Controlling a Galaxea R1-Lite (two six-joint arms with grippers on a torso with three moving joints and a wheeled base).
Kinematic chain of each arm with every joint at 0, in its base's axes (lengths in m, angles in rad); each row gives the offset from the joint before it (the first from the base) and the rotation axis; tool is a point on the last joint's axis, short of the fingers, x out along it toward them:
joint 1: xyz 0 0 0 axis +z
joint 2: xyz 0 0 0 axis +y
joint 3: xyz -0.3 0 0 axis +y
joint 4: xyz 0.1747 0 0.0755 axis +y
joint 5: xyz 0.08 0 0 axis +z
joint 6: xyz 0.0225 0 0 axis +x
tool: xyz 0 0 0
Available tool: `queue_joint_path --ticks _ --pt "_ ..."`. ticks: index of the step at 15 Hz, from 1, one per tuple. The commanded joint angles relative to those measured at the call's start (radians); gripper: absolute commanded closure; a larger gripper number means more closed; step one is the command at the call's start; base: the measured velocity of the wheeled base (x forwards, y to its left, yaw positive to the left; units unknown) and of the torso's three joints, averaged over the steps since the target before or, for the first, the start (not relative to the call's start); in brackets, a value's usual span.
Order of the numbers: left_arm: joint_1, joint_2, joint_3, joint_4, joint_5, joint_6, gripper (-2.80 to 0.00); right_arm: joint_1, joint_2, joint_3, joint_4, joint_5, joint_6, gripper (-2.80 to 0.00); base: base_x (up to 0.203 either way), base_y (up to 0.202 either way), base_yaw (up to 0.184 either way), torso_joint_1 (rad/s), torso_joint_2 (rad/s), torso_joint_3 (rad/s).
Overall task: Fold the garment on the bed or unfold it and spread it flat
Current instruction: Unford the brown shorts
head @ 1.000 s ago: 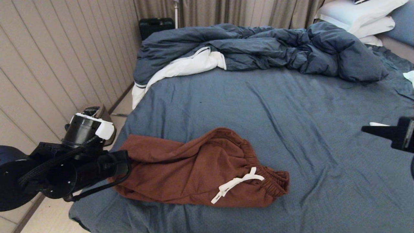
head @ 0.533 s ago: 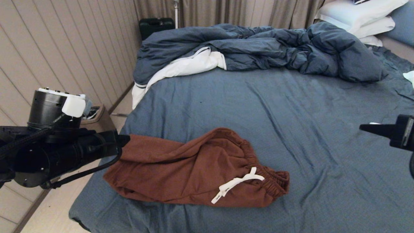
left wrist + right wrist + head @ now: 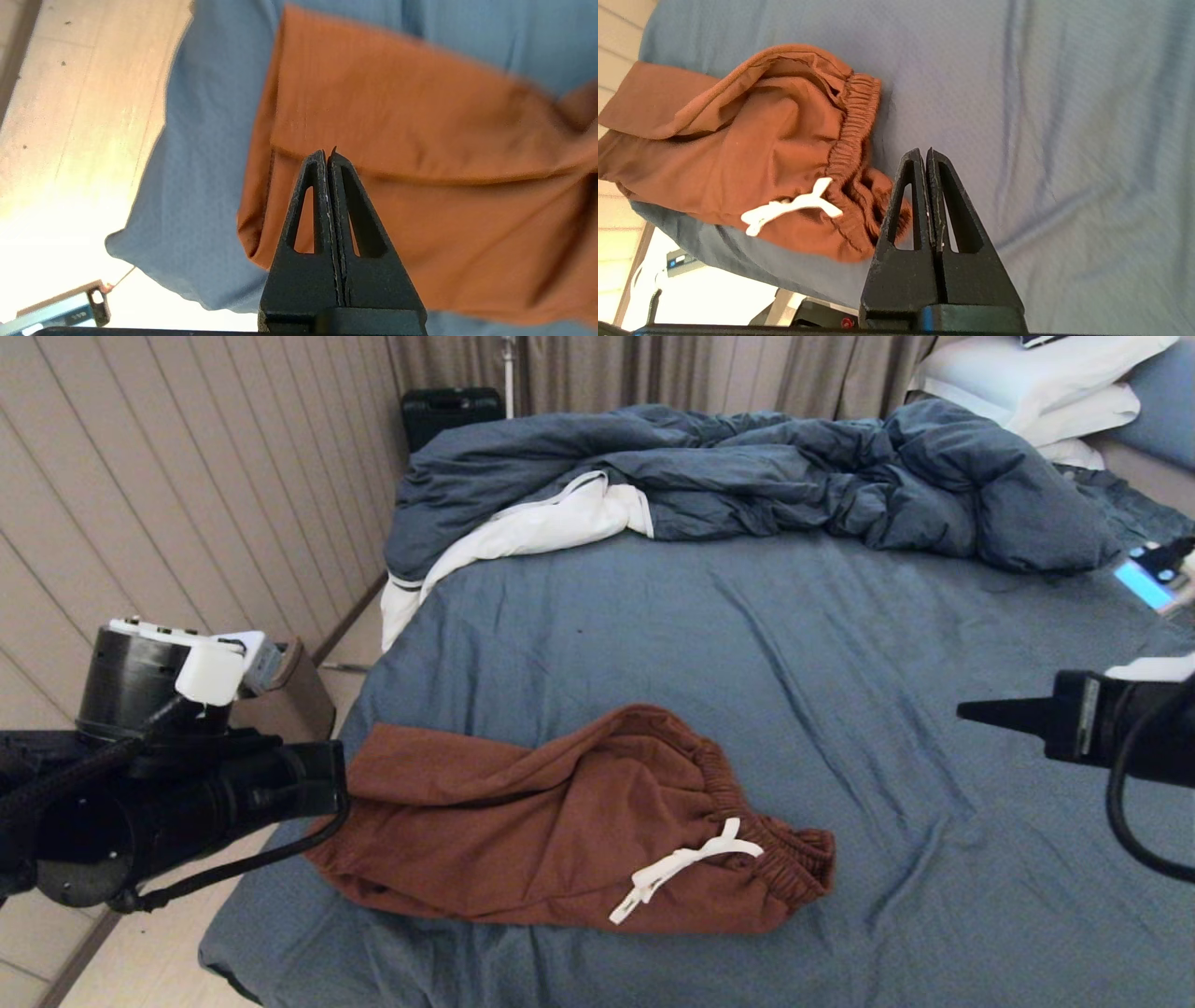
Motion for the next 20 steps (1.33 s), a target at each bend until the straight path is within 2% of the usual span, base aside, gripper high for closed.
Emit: queue_joint_path --ticks 1,4,8,11,12,15,17,19,20 --pt "0.002 0.031 0.089 -0.126 -0.012 0.052 0.00 0.016 0.084 -0.037 -0.001 0.002 0.002 0.00 0.000 0.000 0.000 0.000 0.00 0.000" --pt "0.037 0.100 0.193 -0.348 -0.018 0.325 0.00 0.008 0.133 -0.047 -0.009 0.008 -0.003 0.00 0.000 0.000 0.000 0.000 0.00 0.000" --pt "0.057 0.219 0.187 -0.569 -0.021 0.674 0.00 -0.030 0.214 -0.080 -0.008 0.034 -0.005 0.00 0.000 0.000 0.000 0.000 0.00 0.000" --pt "0.060 0.216 0.192 -0.612 -0.023 0.839 0.00 -0.073 0.221 -0.074 -0.008 0.096 -0.004 0.00 0.000 0.000 0.000 0.000 0.00 0.000" --pt "0.061 0.209 0.198 -0.614 -0.025 0.883 0.00 -0.077 0.226 -0.066 -0.008 0.125 -0.004 0.00 0.000 0.000 0.000 0.000 0.00 0.000" --pt "0.061 0.178 0.204 -0.588 -0.039 0.922 0.00 -0.081 0.257 -0.048 -0.008 0.141 -0.004 0.00 0.000 0.000 0.000 0.000 0.00 0.000" --pt "0.061 0.175 0.186 -0.560 -0.043 0.921 0.00 -0.081 0.257 -0.029 -0.009 0.140 -0.006 0.00 0.000 0.000 0.000 0.000 0.00 0.000" --pt "0.063 0.181 0.097 -0.547 -0.032 0.913 0.00 -0.083 0.270 -0.025 -0.009 0.140 -0.006 0.00 0.000 0.000 0.000 0.000 0.00 0.000" --pt "0.076 0.179 0.042 -0.518 -0.027 0.887 0.00 -0.087 0.282 -0.025 -0.009 0.140 -0.006 0.00 0.000 0.000 0.000 0.000 0.00 0.000"
